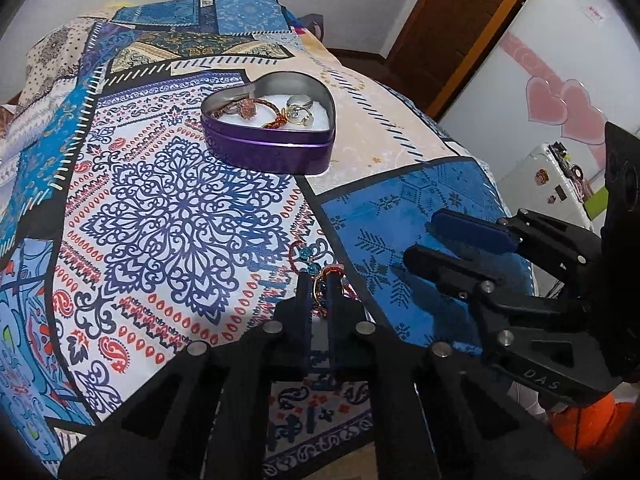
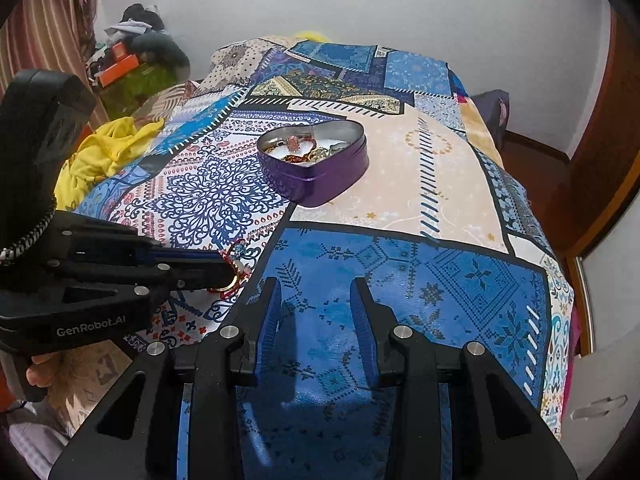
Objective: Organize jewelry
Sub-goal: 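Move the left gripper down to the gold ring on the cover, then grasp the gold ring with the left gripper and lift it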
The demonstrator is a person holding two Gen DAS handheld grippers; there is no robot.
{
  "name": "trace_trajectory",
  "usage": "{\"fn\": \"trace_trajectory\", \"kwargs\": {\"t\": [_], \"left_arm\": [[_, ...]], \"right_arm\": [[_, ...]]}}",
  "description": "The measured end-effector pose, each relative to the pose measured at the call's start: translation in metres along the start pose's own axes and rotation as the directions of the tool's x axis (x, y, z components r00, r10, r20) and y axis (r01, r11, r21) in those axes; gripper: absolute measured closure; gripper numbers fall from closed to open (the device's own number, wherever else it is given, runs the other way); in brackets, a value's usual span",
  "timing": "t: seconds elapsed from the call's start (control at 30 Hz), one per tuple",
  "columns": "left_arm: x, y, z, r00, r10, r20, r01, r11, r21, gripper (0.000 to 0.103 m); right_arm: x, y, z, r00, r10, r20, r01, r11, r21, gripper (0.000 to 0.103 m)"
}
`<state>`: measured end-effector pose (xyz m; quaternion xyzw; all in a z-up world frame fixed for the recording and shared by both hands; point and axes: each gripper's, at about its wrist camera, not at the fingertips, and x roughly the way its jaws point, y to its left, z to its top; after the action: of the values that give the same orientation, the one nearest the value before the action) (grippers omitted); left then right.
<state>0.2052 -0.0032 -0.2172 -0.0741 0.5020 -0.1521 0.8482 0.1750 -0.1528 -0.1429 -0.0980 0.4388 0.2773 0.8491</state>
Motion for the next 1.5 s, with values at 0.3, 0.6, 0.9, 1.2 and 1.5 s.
{"fn": "trace_trajectory", "kwargs": {"t": [0.3, 0.6, 0.9, 1.2, 1.5], "left_arm": [[-0.027, 0.003, 0.000, 0.997, 0.022, 0.068, -0.023, 1.000, 0.008, 0.098], [-0.042, 0.020, -0.010, 0.993, 0.082, 0.082, -0.083, 0.997, 0.009, 0.098], [-0.051, 0.030, -0.026, 0.990, 0.121, 0.071, -0.123, 0.992, 0.026, 0.090], [-0.042, 0.025, -0.033, 0.995, 0.099, 0.031, -0.100, 0.994, 0.043, 0.066], [-0.024, 0.012, -0.033, 0.987, 0.158, 0.024, -0.160, 0.982, 0.103, 0.063]], "right_arm": [[-0.002, 0.005, 0.003, 1.000, 0.005, 0.004, -0.005, 1.000, -0.009, 0.070], [0.004, 0.023, 0.007, 1.000, 0.018, -0.014, -0.019, 0.999, -0.049, 0.071], [0.008, 0.034, 0.012, 1.000, 0.022, -0.021, -0.023, 0.997, -0.076, 0.071], [0.009, 0.035, 0.011, 1.000, 0.021, -0.021, -0.023, 0.997, -0.075, 0.071], [0.006, 0.028, 0.008, 1.000, 0.022, -0.017, -0.023, 0.998, -0.052, 0.071]]}}
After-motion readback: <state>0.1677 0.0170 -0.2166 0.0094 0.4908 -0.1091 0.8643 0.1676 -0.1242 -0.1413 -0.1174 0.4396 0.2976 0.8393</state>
